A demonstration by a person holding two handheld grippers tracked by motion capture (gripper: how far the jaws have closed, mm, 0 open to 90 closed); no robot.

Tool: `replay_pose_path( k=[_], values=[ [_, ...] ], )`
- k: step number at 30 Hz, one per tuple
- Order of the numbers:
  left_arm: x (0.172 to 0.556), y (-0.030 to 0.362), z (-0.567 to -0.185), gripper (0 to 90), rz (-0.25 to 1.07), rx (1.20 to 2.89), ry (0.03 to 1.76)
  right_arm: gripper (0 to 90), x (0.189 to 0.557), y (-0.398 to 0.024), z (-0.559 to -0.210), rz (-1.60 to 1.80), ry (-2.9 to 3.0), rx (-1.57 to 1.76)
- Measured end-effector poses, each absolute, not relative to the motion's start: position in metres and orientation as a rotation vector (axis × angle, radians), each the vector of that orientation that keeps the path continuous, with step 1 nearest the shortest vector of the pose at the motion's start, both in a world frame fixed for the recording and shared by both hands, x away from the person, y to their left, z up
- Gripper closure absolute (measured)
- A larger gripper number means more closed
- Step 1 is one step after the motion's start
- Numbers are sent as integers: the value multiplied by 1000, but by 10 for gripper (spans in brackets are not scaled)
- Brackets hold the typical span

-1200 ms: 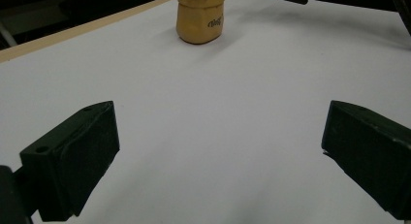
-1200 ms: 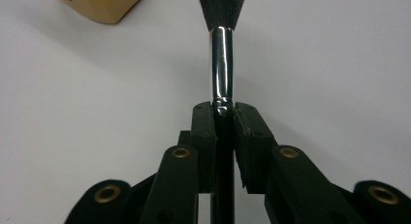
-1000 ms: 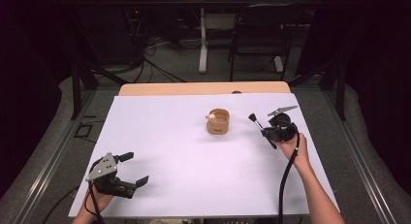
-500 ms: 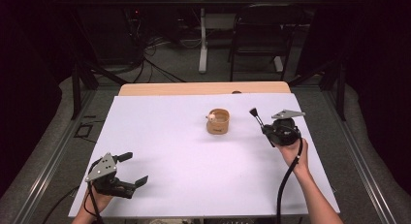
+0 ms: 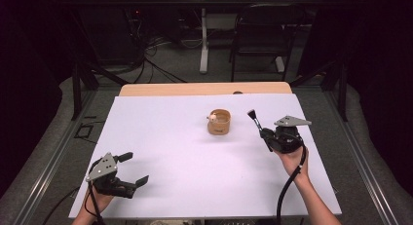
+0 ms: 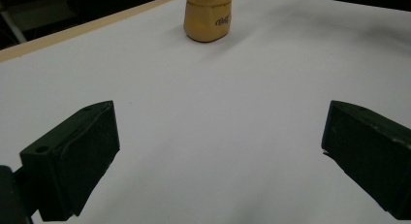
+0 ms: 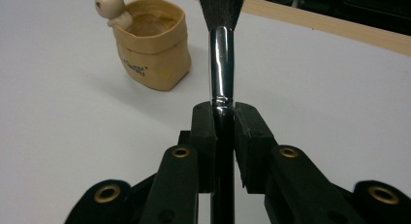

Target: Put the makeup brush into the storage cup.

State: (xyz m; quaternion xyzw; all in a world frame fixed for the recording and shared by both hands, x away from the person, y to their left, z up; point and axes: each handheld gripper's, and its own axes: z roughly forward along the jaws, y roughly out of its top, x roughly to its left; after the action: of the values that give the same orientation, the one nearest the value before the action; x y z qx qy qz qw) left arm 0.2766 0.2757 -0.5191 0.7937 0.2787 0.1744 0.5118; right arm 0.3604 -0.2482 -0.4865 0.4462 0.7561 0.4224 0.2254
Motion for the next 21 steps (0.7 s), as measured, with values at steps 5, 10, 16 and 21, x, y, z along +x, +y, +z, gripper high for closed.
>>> replay_pose_path(
  k=[5, 10, 16, 21],
  values=[
    [278, 276, -518, 2, 423, 1913, 687, 793, 351, -244, -485, 1229, 2083, 1206],
    [281, 272, -517, 2, 397, 1919, 706, 793, 347, -236, -482, 1276, 2082, 1182],
    [284, 268, -517, 2, 408, 1911, 705, 794, 344, -228, -481, 1299, 2100, 1150],
    [291, 259, -517, 0, 410, 1902, 694, 793, 345, -222, -480, 1301, 2138, 1126]
  ],
)
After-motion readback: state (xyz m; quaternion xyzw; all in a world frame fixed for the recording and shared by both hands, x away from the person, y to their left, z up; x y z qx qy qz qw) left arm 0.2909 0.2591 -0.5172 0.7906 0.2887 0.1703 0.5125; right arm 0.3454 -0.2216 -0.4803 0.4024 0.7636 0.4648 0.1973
